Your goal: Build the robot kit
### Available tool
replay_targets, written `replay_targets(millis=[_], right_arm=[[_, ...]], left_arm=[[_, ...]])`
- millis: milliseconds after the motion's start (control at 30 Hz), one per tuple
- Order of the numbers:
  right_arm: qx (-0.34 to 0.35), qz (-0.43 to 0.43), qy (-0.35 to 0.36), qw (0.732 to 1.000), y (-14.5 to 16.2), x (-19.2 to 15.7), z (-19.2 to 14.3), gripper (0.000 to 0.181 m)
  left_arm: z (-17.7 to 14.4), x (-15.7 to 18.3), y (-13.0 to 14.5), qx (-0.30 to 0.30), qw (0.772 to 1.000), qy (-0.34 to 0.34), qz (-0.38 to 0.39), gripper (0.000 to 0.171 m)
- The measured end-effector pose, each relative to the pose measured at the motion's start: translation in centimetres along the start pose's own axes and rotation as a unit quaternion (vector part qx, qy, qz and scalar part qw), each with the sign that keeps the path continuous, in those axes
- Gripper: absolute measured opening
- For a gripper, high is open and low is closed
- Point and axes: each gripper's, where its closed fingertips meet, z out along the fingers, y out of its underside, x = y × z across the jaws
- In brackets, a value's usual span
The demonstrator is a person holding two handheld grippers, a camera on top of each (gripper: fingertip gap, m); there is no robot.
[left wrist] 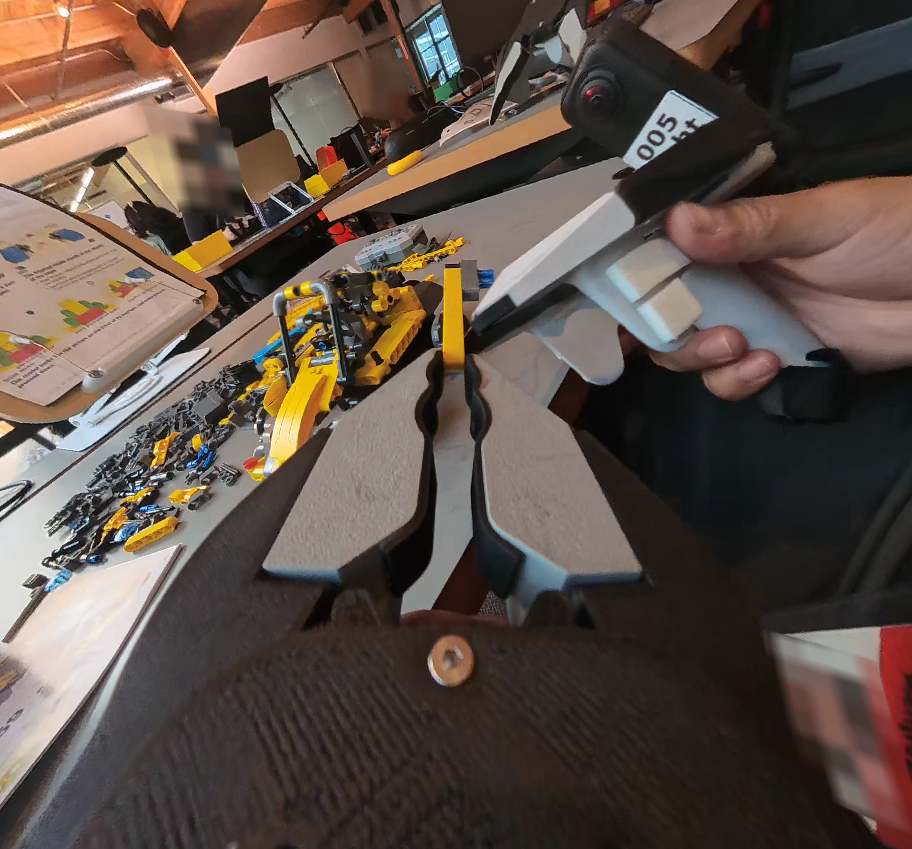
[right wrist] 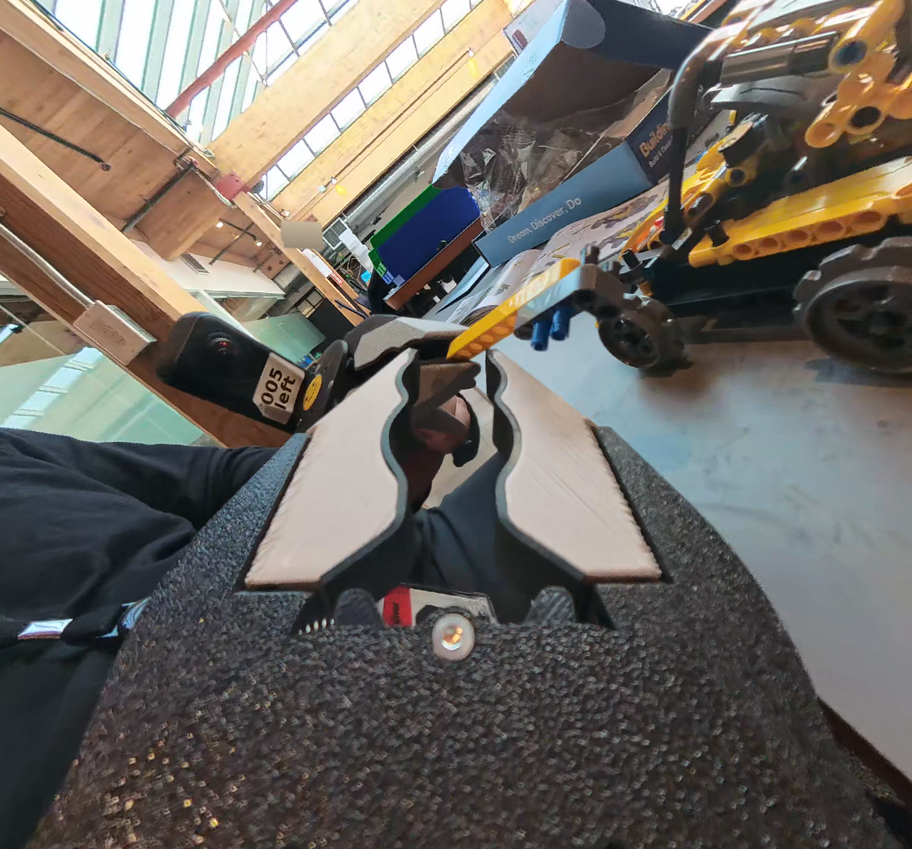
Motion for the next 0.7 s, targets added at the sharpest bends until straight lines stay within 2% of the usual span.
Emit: replay_targets(millis=[67, 267, 400, 533, 600, 700], right_arm=[[-0.007, 0.003, 0.007, 1.000, 0.27, 0.45, -0.04, 0.016], [0.008, 0.032, -0.017, 0.999, -0.19, 0.12, -0.13, 0.024], [0.002, 0.037, -0.018, 0.999, -0.01, 0.20, -0.08, 0.013], [0.003, 0.017, -0.008, 1.000, -0.08, 0.14, -0.13, 0.020], [0.003, 0.020, -0.007, 1.000, -0.02, 0.26, -0.12, 0.012], [0.001, 0.021, -0.008, 1.000, 0.05, 0.36, -0.12, 0.012]], left_arm=[[0.03, 0.13, -0.15, 0.003, 1.000, 0.000, -0.001, 0.005], [0.10, 0.99, -0.60, 0.013, 1.000, 0.007, 0.017, 0.005], [0.19, 0.98, -0.33, 0.009, 1.000, 0.003, 0.012, 0.006], [0.19, 0.65, -0.18, 0.004, 1.000, -0.006, 0.001, 0.006], [0.12, 0.69, -0.20, 0.003, 1.000, -0.005, 0.004, 0.006], [0.15, 0.74, -0.11, 0.000, 1.000, -0.006, 0.002, 0.006]])
